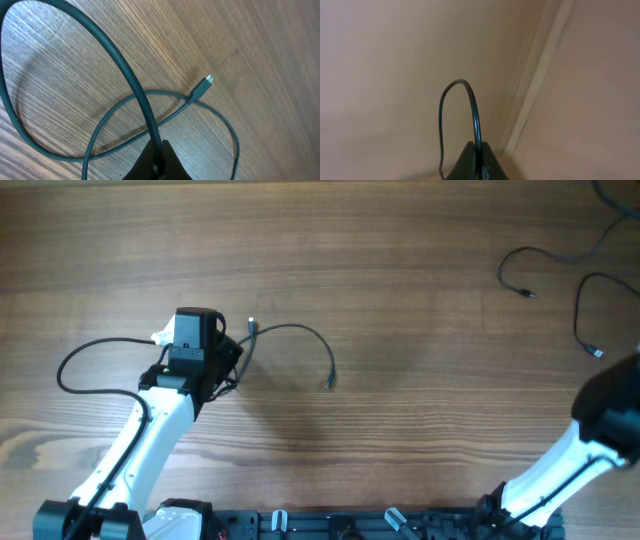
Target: Untangle cables
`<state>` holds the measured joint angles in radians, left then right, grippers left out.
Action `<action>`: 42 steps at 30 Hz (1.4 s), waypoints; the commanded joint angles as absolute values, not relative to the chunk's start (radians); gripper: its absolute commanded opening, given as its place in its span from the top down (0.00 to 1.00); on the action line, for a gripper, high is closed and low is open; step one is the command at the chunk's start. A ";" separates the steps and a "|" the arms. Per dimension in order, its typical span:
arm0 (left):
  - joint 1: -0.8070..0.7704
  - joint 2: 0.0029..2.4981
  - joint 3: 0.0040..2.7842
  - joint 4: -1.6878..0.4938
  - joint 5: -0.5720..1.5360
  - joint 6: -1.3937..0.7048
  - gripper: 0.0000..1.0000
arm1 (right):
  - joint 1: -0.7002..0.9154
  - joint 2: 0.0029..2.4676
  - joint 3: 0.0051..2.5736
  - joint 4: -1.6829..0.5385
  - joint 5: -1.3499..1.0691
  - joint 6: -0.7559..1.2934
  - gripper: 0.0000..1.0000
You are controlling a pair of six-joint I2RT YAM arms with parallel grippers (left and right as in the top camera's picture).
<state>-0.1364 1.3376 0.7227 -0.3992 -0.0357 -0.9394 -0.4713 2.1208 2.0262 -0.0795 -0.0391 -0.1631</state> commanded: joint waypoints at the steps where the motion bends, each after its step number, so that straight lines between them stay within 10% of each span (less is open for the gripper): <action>1: -0.157 1.365 0.720 -0.396 -0.042 -0.932 0.96 | -0.393 2.292 2.034 -0.113 -0.022 -0.179 0.96; 7: -0.162 1.380 0.720 -0.395 -0.042 -0.931 0.96 | -0.334 2.451 2.031 -0.186 -0.020 -0.152 0.94; 8: -0.162 1.380 0.720 -0.393 -0.042 -0.931 0.96 | -0.333 2.451 2.031 -0.197 -0.027 -0.144 0.84; 10: -0.162 1.381 0.720 -0.381 -0.042 -0.931 0.96 | -0.332 2.450 2.031 -0.246 -0.026 -0.129 0.01; 12: -0.162 1.380 0.720 -0.374 -0.042 -0.931 0.96 | -0.332 2.436 2.031 -0.353 -0.027 -0.125 0.00; 23: -0.162 1.381 0.720 -0.373 -0.042 -0.931 0.96 | -0.295 2.395 1.949 -0.838 -0.250 -0.467 0.16; 31: -0.162 1.381 0.720 -0.374 -0.042 -0.931 0.96 | -0.296 2.398 1.673 -0.756 -0.084 -0.676 0.96; 42: -0.162 1.381 0.720 -0.373 -0.042 -0.931 0.96 | -0.306 2.397 1.774 -0.018 -0.039 -0.179 0.96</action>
